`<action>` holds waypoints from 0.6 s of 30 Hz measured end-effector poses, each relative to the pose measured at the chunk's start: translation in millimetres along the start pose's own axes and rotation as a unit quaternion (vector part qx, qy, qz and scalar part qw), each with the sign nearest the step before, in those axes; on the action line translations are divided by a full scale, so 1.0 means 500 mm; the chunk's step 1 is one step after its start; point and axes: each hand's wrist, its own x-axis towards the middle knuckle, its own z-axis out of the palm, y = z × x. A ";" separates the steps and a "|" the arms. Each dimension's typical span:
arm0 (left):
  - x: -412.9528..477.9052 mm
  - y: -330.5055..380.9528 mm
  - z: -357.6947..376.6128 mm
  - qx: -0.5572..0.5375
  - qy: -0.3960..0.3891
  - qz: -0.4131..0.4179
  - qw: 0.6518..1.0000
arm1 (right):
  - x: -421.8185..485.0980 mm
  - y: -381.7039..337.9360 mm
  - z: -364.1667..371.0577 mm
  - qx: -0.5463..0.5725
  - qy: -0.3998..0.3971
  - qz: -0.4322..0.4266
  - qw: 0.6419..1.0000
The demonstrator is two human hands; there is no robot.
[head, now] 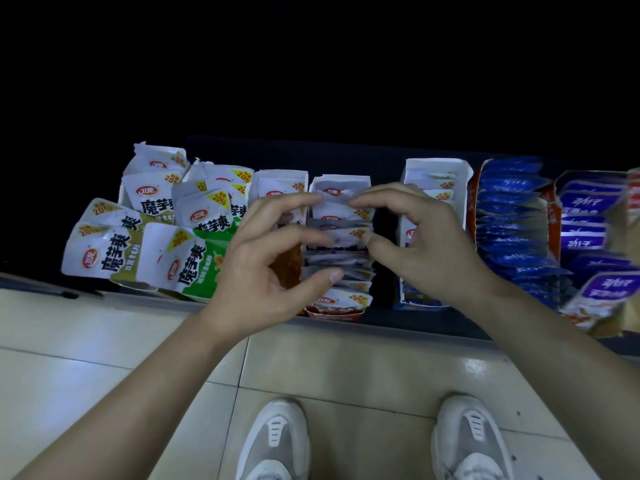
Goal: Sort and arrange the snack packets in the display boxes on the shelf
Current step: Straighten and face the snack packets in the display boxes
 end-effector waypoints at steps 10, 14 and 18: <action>0.018 -0.013 0.013 0.101 -0.060 -0.116 0.986 | 0.003 -0.003 0.008 -0.108 -0.073 0.040 0.991; 0.042 -0.013 0.018 0.118 -0.047 -0.134 0.983 | 0.021 -0.007 0.005 -0.062 -0.066 0.075 0.993; 0.066 -0.017 0.003 0.066 -0.015 -0.121 0.990 | 0.026 -0.007 -0.008 -0.048 -0.004 0.007 0.999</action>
